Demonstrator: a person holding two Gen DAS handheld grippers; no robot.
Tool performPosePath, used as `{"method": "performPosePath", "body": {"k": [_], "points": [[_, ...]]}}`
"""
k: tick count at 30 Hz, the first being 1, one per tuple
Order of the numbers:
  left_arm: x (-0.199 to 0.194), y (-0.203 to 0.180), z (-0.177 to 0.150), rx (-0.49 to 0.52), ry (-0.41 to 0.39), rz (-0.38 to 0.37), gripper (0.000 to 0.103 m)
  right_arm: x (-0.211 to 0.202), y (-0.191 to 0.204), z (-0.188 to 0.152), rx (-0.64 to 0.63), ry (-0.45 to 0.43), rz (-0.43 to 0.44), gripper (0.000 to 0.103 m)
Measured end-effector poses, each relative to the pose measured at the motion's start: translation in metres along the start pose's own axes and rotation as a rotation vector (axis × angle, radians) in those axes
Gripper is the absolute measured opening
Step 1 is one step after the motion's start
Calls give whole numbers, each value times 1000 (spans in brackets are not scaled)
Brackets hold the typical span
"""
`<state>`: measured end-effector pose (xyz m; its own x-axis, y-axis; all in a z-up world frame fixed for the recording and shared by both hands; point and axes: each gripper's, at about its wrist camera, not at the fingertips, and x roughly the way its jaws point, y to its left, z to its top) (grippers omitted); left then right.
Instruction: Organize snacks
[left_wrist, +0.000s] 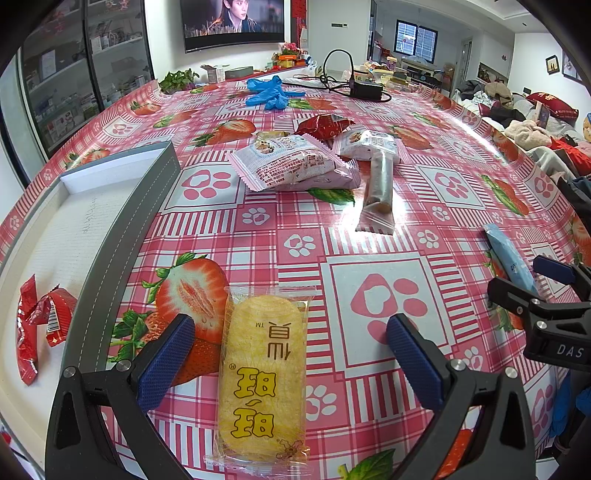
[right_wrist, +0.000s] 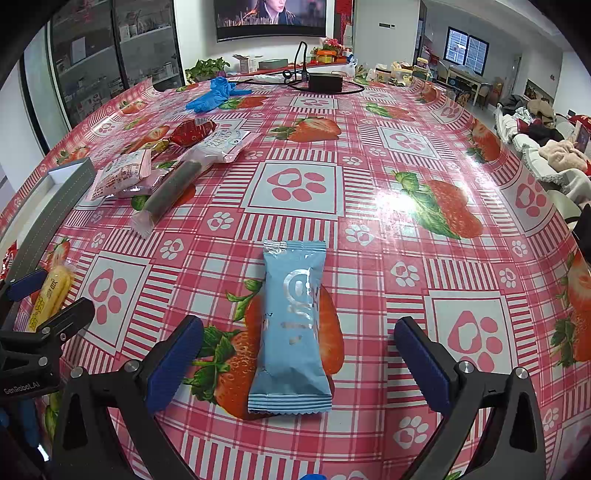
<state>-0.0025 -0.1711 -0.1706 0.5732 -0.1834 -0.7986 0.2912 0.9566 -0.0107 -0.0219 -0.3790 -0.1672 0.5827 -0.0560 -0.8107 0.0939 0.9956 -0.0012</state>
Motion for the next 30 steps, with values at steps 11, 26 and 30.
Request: {"method": "performPosePath", "body": {"k": [11,26,30], "points": [[0,0,0,0,0,0,103,0,0,0,0,0,0,103],[1,0,4,-1,45,4,103,1,-2,4,-11,39,8,103],[3,-3,10,0,124,1,102,7,-1,15,-13,131,9,103]]}}
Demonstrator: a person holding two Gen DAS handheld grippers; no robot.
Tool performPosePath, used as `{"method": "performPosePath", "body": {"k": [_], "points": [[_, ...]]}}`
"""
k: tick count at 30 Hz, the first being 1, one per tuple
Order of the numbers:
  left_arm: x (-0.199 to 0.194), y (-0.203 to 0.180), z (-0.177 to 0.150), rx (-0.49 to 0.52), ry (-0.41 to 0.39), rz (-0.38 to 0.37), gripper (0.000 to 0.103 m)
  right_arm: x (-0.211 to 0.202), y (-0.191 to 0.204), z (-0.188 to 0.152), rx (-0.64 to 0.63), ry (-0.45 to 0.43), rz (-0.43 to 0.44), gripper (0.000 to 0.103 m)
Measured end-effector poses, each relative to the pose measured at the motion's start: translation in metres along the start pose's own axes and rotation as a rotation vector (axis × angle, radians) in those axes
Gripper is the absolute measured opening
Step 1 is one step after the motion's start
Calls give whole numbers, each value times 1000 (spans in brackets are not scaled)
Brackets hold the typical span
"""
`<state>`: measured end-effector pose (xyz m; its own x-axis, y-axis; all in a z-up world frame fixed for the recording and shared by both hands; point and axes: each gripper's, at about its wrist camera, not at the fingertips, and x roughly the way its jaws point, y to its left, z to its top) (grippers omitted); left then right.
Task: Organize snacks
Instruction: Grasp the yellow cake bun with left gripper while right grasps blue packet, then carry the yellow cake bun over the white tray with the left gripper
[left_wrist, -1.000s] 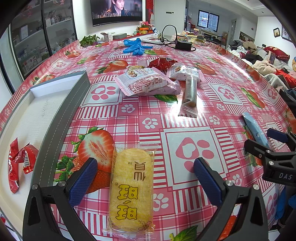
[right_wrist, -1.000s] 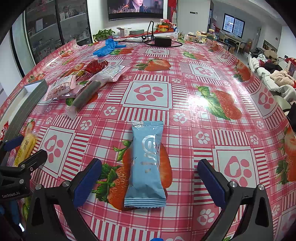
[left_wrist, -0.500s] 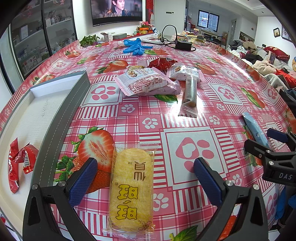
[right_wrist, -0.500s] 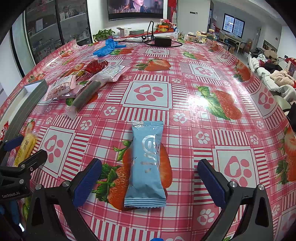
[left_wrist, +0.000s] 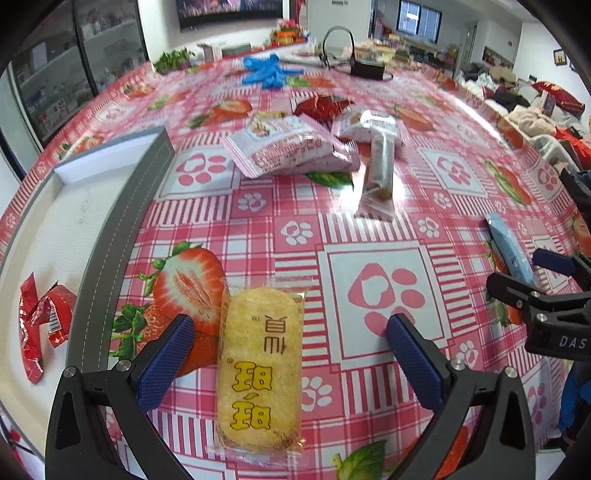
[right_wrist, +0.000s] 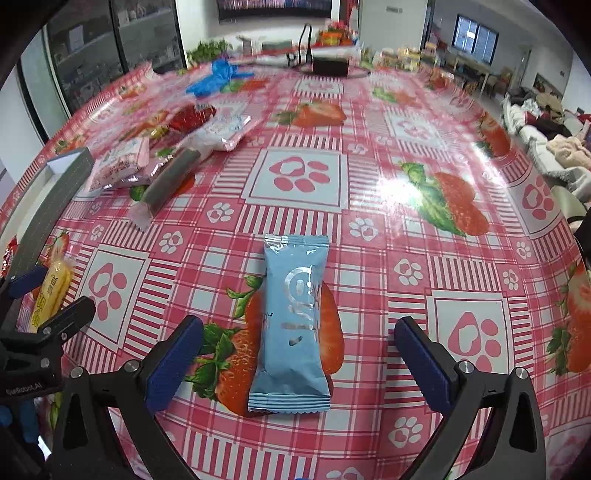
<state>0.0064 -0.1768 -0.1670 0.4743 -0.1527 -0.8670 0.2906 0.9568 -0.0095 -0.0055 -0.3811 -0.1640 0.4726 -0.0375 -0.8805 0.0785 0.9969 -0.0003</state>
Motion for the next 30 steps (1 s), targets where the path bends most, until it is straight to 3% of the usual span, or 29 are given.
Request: {"method": "performPosePath", "body": {"k": [2,3,4,5,6,10,13,16,20,22,23,26,28,29,30], "points": [[-3,-2,1,8,18,-8,90,0,2,3,-24,20,11,95],[-6,-3,1,15,15,-13,84,-3,5,4,-41,21,16,80],[-8,-4,1,20,11,-17,67,-7,7,5,-52,22,24,70],[-12,-5,1,28,6,-25,46,-9,8,5,-56,25,30,47],[-14,-6,1,34,8,-36,40,-11,8,5,-52,30,33,31],[-24,4,-2,-18,11,-151,39,-15,0,3,20,45,132,26],[-39,7,-3,-6,-23,-155,39,-22,-6,3,83,51,212,25],[-52,13,0,-12,-52,-169,39,-32,-2,7,80,38,223,25],[-62,23,0,-29,-64,-161,39,-31,10,12,24,48,159,26],[-66,27,-2,-31,-68,-162,39,-21,12,14,15,77,108,40],[-69,28,-3,-29,-72,-161,39,-18,13,14,15,77,94,58],[-75,31,-5,-26,-82,-157,39,-10,16,14,7,95,73,60],[-79,33,-5,-29,-88,-154,39,-6,18,12,-1,97,46,53],[-82,35,-4,-31,-92,-153,39,-7,20,12,-16,90,14,36],[-85,37,-4,-32,-96,-151,39,-6,20,12,-20,87,26,24]]}}
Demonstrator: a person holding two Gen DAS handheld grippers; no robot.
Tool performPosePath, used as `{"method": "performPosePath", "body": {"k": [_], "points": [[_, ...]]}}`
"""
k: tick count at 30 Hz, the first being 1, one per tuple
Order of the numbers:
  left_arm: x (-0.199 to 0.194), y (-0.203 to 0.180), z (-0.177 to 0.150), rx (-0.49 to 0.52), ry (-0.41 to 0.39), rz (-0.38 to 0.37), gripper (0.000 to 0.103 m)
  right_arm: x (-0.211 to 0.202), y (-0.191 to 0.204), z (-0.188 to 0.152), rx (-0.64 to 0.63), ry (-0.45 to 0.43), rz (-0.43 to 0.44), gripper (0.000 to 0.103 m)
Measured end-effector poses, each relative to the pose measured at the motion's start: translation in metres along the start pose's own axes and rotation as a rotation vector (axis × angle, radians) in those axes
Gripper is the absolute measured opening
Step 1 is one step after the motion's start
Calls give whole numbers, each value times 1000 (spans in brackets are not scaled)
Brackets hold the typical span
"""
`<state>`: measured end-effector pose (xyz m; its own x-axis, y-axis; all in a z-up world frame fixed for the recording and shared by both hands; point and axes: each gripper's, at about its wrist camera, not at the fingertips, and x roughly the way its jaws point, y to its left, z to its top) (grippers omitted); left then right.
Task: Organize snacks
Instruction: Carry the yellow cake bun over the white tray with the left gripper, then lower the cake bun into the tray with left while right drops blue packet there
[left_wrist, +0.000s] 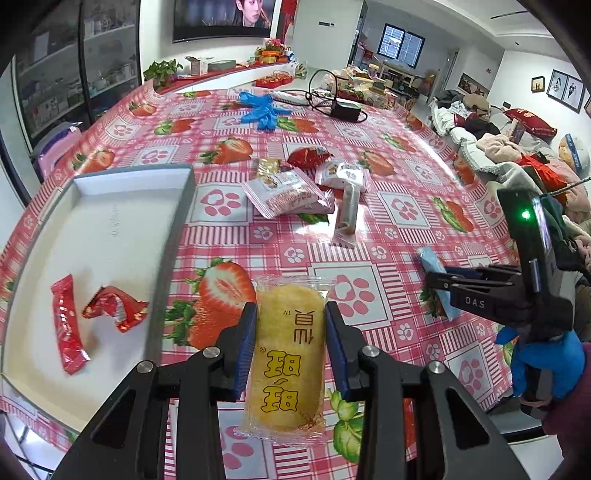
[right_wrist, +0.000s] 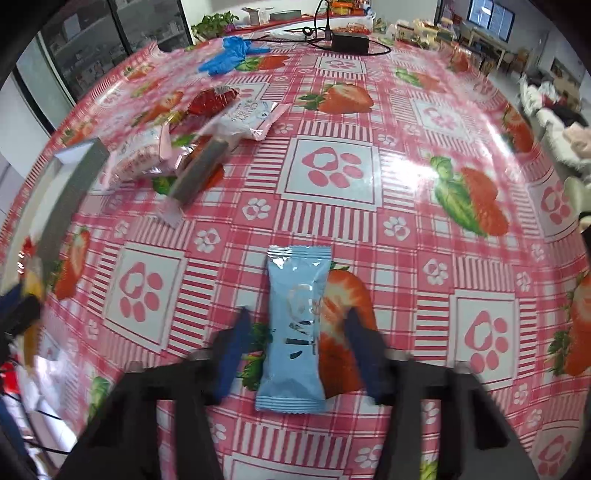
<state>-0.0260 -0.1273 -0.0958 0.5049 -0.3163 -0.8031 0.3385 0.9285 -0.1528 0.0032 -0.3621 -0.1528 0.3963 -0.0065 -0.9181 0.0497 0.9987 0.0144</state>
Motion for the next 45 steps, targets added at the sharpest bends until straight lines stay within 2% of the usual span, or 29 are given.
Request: {"method": "performPosePath", "body": {"k": [3,8,15,22,27,32,38,45], "points": [[-10,7,5,5,-14,12,39,-3,-3,1,30,0,81,24],[-31,34,21,8,-53,64,39,-31,16,18,7,-68,180,24],[-62,89,44,-25,-104,160,39,-70,90,57,-110,-140,311,24],[-67,143,65,-78,-98,225,39,-76,179,90,-210,-136,422,24],[-47,173,74,-128,-63,234,39,-66,229,111,-255,-115,452,24],[-16,201,61,-209,-8,226,39,-41,260,123,-267,-79,458,24],[17,223,41,-260,64,229,39,-8,278,128,-259,-21,461,24],[31,229,33,-256,97,244,41,12,285,129,-247,30,468,25]]}}
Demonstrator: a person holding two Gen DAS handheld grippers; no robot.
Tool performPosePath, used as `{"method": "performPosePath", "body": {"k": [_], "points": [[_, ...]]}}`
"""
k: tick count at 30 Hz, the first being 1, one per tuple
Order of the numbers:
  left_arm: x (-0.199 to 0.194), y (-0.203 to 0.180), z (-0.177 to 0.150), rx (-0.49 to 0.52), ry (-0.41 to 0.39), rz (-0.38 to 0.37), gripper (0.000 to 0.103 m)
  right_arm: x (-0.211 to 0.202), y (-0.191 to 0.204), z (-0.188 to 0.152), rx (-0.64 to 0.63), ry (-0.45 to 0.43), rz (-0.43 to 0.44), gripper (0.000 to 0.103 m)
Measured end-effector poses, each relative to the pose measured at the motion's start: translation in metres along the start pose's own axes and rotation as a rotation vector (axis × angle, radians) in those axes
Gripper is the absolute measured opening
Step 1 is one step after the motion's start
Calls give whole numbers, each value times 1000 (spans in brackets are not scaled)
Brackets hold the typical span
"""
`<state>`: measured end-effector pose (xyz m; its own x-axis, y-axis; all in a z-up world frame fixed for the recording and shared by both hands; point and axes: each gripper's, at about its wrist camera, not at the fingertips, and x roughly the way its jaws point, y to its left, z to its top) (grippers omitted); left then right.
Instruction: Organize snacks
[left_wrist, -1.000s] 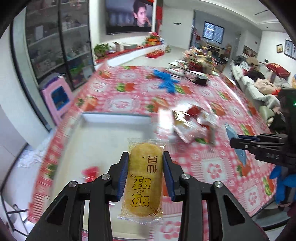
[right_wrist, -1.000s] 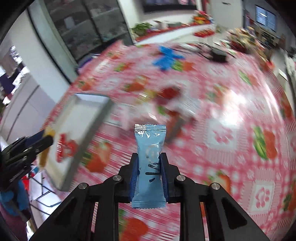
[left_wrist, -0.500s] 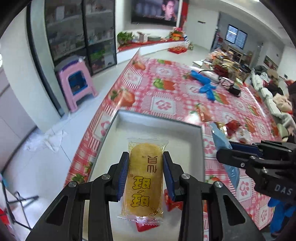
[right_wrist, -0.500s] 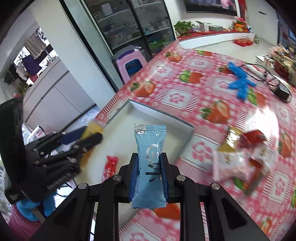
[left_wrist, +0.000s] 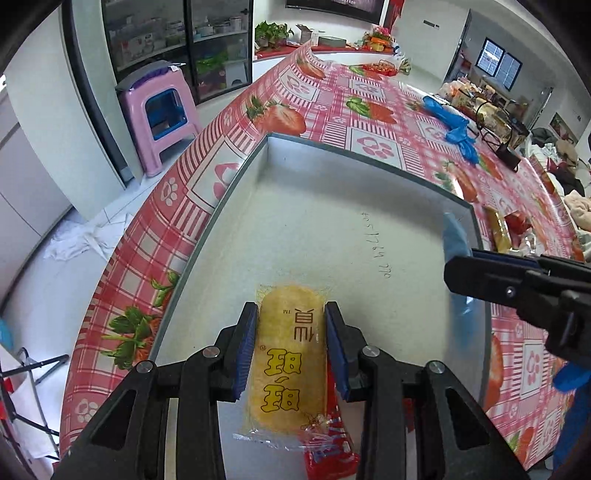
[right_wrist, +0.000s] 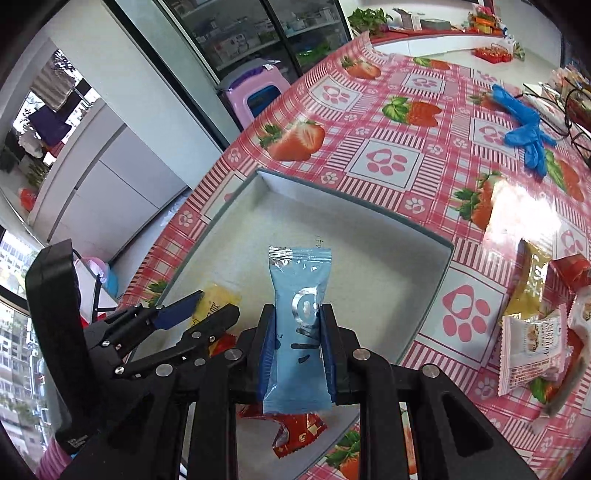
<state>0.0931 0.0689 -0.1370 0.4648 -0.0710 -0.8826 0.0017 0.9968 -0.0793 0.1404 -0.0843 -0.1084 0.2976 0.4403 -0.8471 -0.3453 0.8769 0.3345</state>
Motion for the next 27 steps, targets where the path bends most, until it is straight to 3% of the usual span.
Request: {"method": "performPosePath", "body": {"k": [2,4,5,6,10,17,22,27], "points": [[-1,-2,0,10,4,15,62,1,0,1,-2,10,6,26],[-5,-5,0,15,-4,28,76,-3,-3,0,-2,8,0,54],[-9,-8,-1,23,-13,30,77,-7,-4,-1,-1,-3,-12,87],[-11,-10,1,29,-15,27,77,-12,-7,-2,-1,-22,-33,99],[-33,-28,6,74,-38,14,78,-36,-25,-6,3,-55,-75,99],[-70,-94,19,198,-93,-81,81,-89,-109,-23,133,-133,-203,99],[-59,-158,13,284,-56,-134,82,-107,-177,-45,274,-131,-301,99],[-26,-211,8,366,-29,-104,82,-110,-223,-64,382,-118,-321,99]]}}
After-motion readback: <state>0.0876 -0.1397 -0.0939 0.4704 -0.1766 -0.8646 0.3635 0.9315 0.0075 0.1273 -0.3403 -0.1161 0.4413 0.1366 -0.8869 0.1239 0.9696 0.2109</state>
